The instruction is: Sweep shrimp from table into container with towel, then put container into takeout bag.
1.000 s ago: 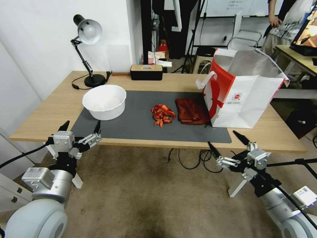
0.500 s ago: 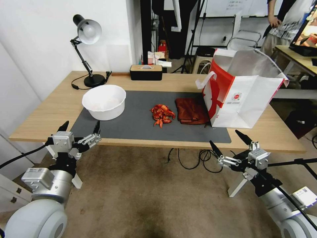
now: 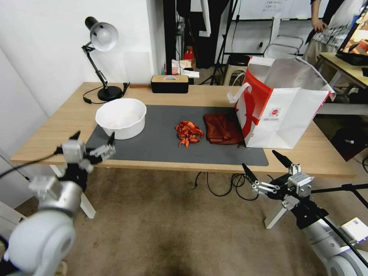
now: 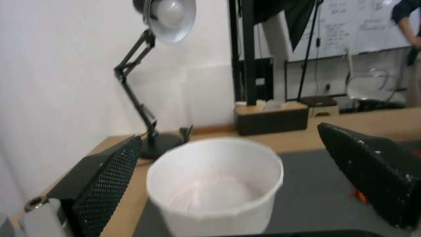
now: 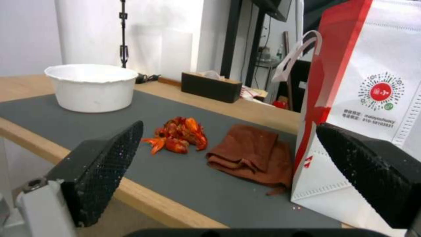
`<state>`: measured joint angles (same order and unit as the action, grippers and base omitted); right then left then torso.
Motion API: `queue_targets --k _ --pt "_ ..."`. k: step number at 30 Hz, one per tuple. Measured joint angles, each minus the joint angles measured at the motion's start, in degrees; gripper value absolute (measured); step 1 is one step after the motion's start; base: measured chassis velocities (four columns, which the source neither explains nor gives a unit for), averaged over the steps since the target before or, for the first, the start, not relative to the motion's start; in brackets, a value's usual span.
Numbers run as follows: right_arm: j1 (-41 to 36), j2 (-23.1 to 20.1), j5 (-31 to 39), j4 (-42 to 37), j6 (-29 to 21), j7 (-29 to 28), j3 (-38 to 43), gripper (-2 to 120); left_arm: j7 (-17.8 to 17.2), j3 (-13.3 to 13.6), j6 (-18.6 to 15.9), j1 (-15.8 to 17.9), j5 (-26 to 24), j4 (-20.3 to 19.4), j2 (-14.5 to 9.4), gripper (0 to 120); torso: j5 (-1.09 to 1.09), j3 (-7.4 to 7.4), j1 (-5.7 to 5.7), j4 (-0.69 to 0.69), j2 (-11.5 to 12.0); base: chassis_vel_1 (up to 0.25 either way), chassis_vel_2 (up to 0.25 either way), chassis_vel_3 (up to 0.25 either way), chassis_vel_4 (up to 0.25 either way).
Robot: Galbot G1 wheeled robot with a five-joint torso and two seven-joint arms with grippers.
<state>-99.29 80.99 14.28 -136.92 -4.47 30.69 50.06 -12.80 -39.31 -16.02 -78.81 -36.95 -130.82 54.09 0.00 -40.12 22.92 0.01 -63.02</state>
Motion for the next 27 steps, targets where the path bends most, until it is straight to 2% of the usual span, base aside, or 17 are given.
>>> queue_targets --k 1,2,3,4,5,8,9,12,13,14,17,18,21,22,25,26,27 --pt "0.00 0.00 0.00 0.00 0.00 0.00 0.00 100 0.00 0.00 0.00 0.00 0.00 0.00 0.00 100 0.00 0.00 0.00 0.00 0.00 0.000 0.000 0.000 0.000" --pt "-0.16 0.08 -0.10 -0.15 0.00 0.01 0.07 100 -0.09 0.69 -0.76 3.08 -3.00 1.75 -2.46 100 0.01 0.00 0.00 0.00 0.00 0.000 0.000 0.000 0.000" --pt "-0.25 0.10 -0.17 -0.24 0.01 0.02 0.11 100 -0.09 1.33 -1.23 4.96 -4.84 2.89 -3.91 100 0.00 0.00 0.00 0.00 0.00 0.000 0.000 0.000 0.000" --pt "-0.47 0.25 -0.33 -0.44 0.06 0.02 0.17 100 -0.11 2.71 -2.05 8.45 -8.34 5.19 -6.23 100 0.00 0.00 0.00 -0.01 0.01 0.000 0.000 0.000 0.000" --pt "-0.47 0.25 -0.33 -0.44 0.06 0.02 0.17 100 -0.11 2.71 -2.05 8.45 -8.34 5.19 -6.23 100 0.00 0.00 0.00 -0.01 0.01 0.000 0.000 0.000 0.000" --pt "-0.97 0.67 -0.80 -0.79 0.23 0.04 0.25 100 -0.16 8.13 -3.60 18.34 -15.25 11.61 -10.28 100 -0.01 0.00 0.00 -0.01 0.01 0.000 0.000 0.000 0.000" --pt "-0.97 0.67 -0.80 -0.79 0.23 0.04 0.25 100 -0.16 8.13 -3.60 18.34 -15.25 11.61 -10.28 100 -0.01 0.00 0.00 -0.01 0.01 0.000 0.000 0.000 0.000" --pt "-1.41 1.03 -1.09 -1.12 0.40 0.08 0.40 100 0.36 15.28 -5.26 28.19 -19.42 17.92 -12.24 100 0.01 0.01 0.00 0.00 0.01 0.000 0.000 0.000 0.000" --pt "-1.41 1.03 -1.09 -1.12 0.40 0.08 0.40 100 0.36 15.28 -5.26 28.19 -19.42 17.92 -12.24 100 0.01 0.01 0.00 0.00 0.01 0.000 0.000 0.000 0.000" --pt "-1.54 1.06 -1.16 -1.18 0.44 0.08 0.48 100 1.33 17.99 -5.35 31.04 -19.87 20.31 -12.68 100 -0.01 0.01 0.00 0.00 0.01 0.000 0.000 0.000 0.000" --pt "-2.02 1.15 -1.27 -1.26 0.80 0.09 0.86 100 7.46 26.38 -3.40 38.85 -20.17 28.18 -14.05 100 -0.01 0.01 0.00 0.01 0.01 0.000 0.000 0.000 0.000" --pt "-2.02 1.15 -1.27 -1.26 0.80 0.09 0.86 100 7.46 26.38 -3.40 38.85 -20.17 28.18 -14.05 100 -0.01 0.01 0.00 0.01 0.01 0.000 0.000 0.000 0.000" --pt "-2.51 1.25 -1.38 -1.20 1.47 0.09 1.24 100 15.83 32.67 0.24 45.78 -18.82 36.81 -16.33 100 0.00 0.00 0.01 0.01 0.01 0.000 0.000 0.000 0.000" --pt "-2.51 1.25 -1.38 -1.20 1.47 0.09 1.24 100 15.83 32.67 0.24 45.78 -18.82 36.81 -16.33 100 0.00 0.00 0.01 0.01 0.01 0.000 0.000 0.000 0.000" --pt "-2.80 1.36 -1.57 -0.71 2.13 0.09 1.30 100 24.46 34.45 1.19 48.84 -15.53 40.80 -19.19 100 -0.01 0.01 0.01 -0.02 0.01 0.000 0.000 0.000 0.000" --pt "-2.80 1.36 -1.57 -0.71 2.13 0.09 1.30 100 24.46 34.45 1.19 48.84 -15.53 40.80 -19.19 100 -0.01 0.01 0.01 -0.02 0.01 0.000 0.000 0.000 0.000" --pt "-2.81 1.41 -1.63 -0.50 2.33 0.09 1.29 100 29.31 34.41 1.33 49.28 -12.91 41.72 -20.28 100 0.00 0.02 0.00 -0.02 0.01 0.000 0.000 0.000 0.000"
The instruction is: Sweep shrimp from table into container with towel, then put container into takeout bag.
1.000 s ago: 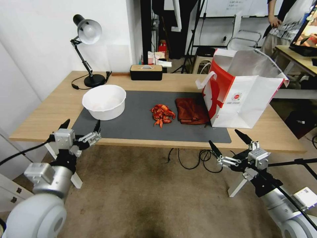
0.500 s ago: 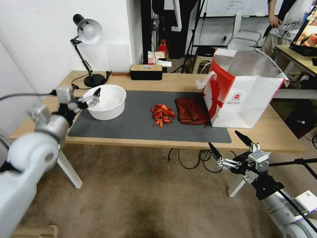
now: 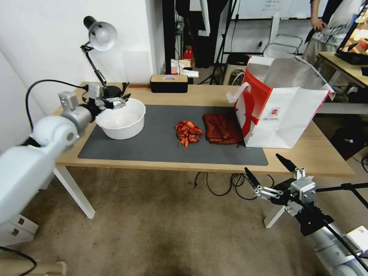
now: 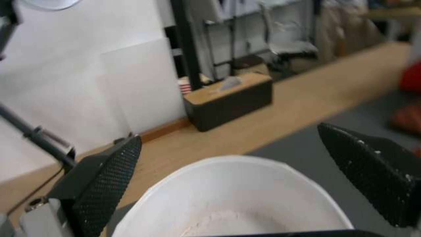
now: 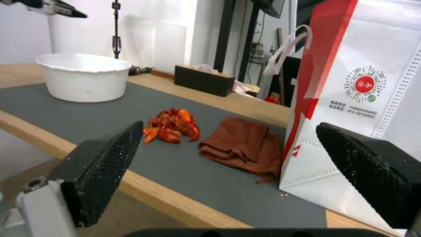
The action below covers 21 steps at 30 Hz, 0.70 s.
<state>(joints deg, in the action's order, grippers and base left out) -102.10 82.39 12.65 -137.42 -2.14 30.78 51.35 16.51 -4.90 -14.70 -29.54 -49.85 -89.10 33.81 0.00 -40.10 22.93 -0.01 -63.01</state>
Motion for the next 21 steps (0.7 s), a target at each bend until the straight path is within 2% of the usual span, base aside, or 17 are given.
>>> queue_targets --k 2,3,4,5,7,8,9,10,11,12,13,14,15,16,19,20,21 --pt "0.05 -0.02 -0.07 0.36 0.28 0.00 -0.10 100 10.99 -0.52 2.38 0.68 8.82 2.28 -2.15 100 0.00 0.00 -0.01 0.00 0.00 0.000 0.000 0.000 0.000" --pt "0.05 -0.02 -0.07 0.36 0.28 0.00 -0.10 100 10.99 -0.52 2.38 0.68 8.82 2.28 -2.15 100 0.00 0.00 -0.01 0.00 0.00 0.000 0.000 0.000 0.000" --pt "0.16 -0.13 -0.09 0.48 0.32 0.00 -0.18 100 17.09 -0.64 4.39 1.19 13.70 3.41 -3.08 100 0.00 0.00 -0.01 -0.01 0.00 0.000 0.000 0.000 0.000" --pt "0.26 -0.26 -0.09 0.55 0.32 0.00 -0.23 100 21.76 -0.28 6.10 1.67 17.01 4.02 -3.83 100 0.00 0.00 -0.01 -0.02 0.00 0.000 0.000 0.000 0.000" --pt "0.46 -0.58 -0.09 0.59 0.32 0.00 -0.30 100 30.91 2.38 9.81 3.43 21.96 4.57 -5.08 100 0.00 0.00 -0.01 -0.03 0.00 0.000 0.000 0.000 0.000" --pt "0.46 -0.58 -0.09 0.59 0.32 0.00 -0.30 100 30.91 2.38 9.81 3.43 21.96 4.57 -5.08 100 0.00 0.00 -0.01 -0.03 0.00 0.000 0.000 0.000 0.000" --pt "0.49 -0.66 -0.09 0.59 0.32 0.00 -0.35 100 33.57 4.05 10.87 4.45 23.97 4.61 -5.41 100 0.00 0.00 -0.01 -0.02 -0.01 0.000 0.000 0.000 0.000" --pt "0.49 -0.80 -0.09 0.59 0.30 0.00 -0.43 100 37.17 8.14 12.41 7.10 27.88 4.62 -6.01 100 0.00 0.00 -0.01 0.01 -0.01 0.000 0.000 0.000 0.000" --pt "0.49 -0.80 -0.09 0.59 0.30 0.00 -0.43 100 37.17 8.14 12.41 7.10 27.88 4.62 -6.01 100 0.00 0.00 -0.01 0.01 -0.01 0.000 0.000 0.000 0.000" --pt "0.43 -0.81 -0.09 0.59 0.29 -0.01 -0.50 100 38.05 11.98 13.04 9.74 30.51 4.72 -6.25 100 0.00 0.00 -0.01 0.01 -0.01 0.000 0.000 0.000 0.000" --pt "0.34 -0.79 -0.09 0.58 0.29 -0.01 -0.57 100 38.15 14.71 13.14 11.73 31.95 4.91 -6.26 100 0.00 0.00 -0.01 0.01 -0.01 0.000 0.000 0.000 0.000" --pt "0.13 -0.63 -0.19 0.57 0.44 -0.02 -0.69 100 37.83 19.37 13.16 15.79 33.72 5.51 -5.97 100 -0.01 -0.01 -0.01 0.00 -0.01 0.000 0.000 0.000 0.000" --pt "-0.04 -0.50 -0.28 0.55 0.68 -0.02 -0.75 100 37.33 21.91 12.97 18.71 34.51 5.96 -5.48 100 -0.01 -0.01 0.00 0.01 -0.01 0.000 0.000 0.000 0.000" --pt "-0.04 -0.50 -0.28 0.55 0.68 -0.02 -0.75 100 37.33 21.91 12.97 18.71 34.51 5.96 -5.48 100 -0.01 -0.01 0.00 0.01 -0.01 0.000 0.000 0.000 0.000" --pt "-0.66 -0.04 -0.41 0.36 1.53 -0.02 -0.87 100 36.55 27.32 12.08 24.86 36.91 7.06 -3.93 100 0.02 0.00 -0.01 0.05 -0.01 0.000 0.000 0.000 0.000" --pt "-0.66 -0.04 -0.41 0.36 1.53 -0.02 -0.87 100 36.55 27.32 12.08 24.86 36.91 7.06 -3.93 100 0.02 0.00 -0.01 0.05 -0.01 0.000 0.000 0.000 0.000" --pt "-0.92 0.03 -0.41 0.20 1.85 -0.02 -0.83 100 36.41 30.30 11.85 27.19 38.52 7.67 -3.57 100 0.02 0.00 -0.01 0.05 -0.01 0.000 0.000 0.000 0.000"
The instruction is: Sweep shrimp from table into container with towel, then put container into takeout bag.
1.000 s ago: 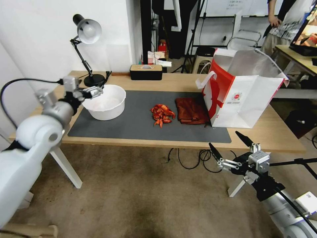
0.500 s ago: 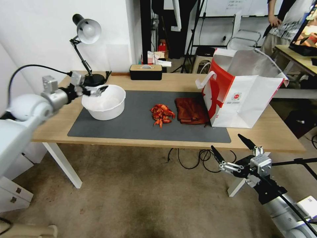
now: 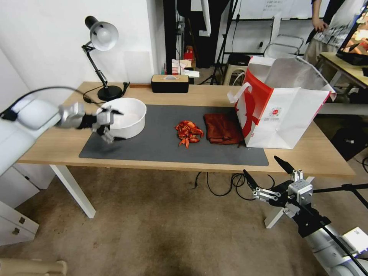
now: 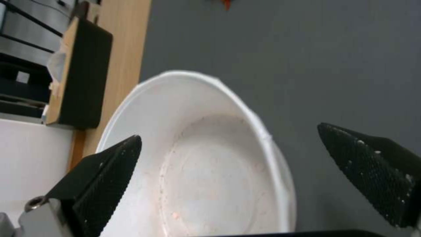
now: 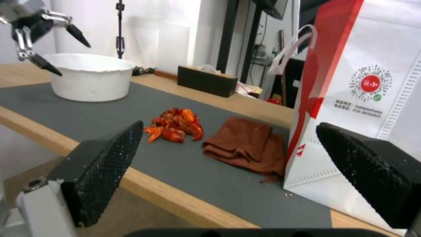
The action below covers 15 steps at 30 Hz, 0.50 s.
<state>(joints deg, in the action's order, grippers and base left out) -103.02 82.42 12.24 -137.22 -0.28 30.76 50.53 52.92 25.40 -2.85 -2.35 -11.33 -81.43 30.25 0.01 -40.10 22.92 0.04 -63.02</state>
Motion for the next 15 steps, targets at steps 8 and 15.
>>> queue_targets --k 8,15 --pt "-0.30 0.13 0.32 -0.65 0.29 -0.06 0.47 100 0.25 12.97 -0.16 8.69 5.14 2.56 0.37 100 -0.01 0.00 0.00 -0.06 0.00 0.000 0.000 0.000 0.000" --pt "-0.55 0.39 0.27 -0.48 0.79 -0.06 0.32 100 -0.25 17.74 -0.19 14.07 7.57 5.45 2.02 100 0.00 0.00 0.00 -0.05 0.00 0.000 0.000 0.000 0.000"
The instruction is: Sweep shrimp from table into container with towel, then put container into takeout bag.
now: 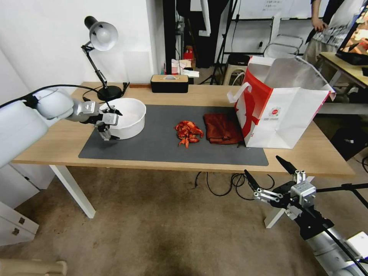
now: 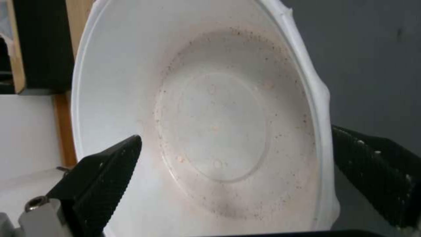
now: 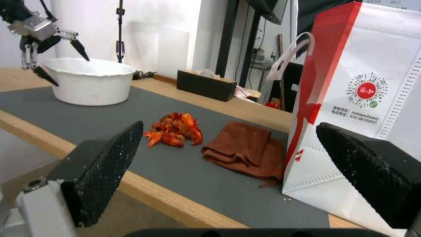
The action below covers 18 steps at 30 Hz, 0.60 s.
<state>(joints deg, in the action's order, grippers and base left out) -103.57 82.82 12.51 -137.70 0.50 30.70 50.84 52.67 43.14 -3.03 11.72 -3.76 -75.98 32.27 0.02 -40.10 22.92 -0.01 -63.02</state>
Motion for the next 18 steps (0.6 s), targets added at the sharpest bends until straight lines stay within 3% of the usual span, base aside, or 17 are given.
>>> queue_targets --k 9,12,18 --pt "0.14 -0.02 0.15 0.29 0.22 -0.18 0.00 100 1.97 3.10 -0.43 2.70 0.60 -0.08 1.19 94 -0.01 0.00 0.00 0.01 0.00 0.000 0.000 0.000 0.000" --pt "0.11 -0.22 0.48 0.38 0.44 -0.42 0.12 100 3.02 4.07 -0.42 3.14 0.65 -0.81 1.52 79 -0.01 0.00 0.00 0.01 0.00 0.000 0.000 0.000 0.000" --pt "0.07 -0.30 0.75 0.42 0.61 -0.48 0.15 100 5.24 5.27 -0.30 3.86 0.81 -0.62 2.24 60 -0.01 0.00 0.00 0.01 0.00 0.000 0.000 0.000 0.000"
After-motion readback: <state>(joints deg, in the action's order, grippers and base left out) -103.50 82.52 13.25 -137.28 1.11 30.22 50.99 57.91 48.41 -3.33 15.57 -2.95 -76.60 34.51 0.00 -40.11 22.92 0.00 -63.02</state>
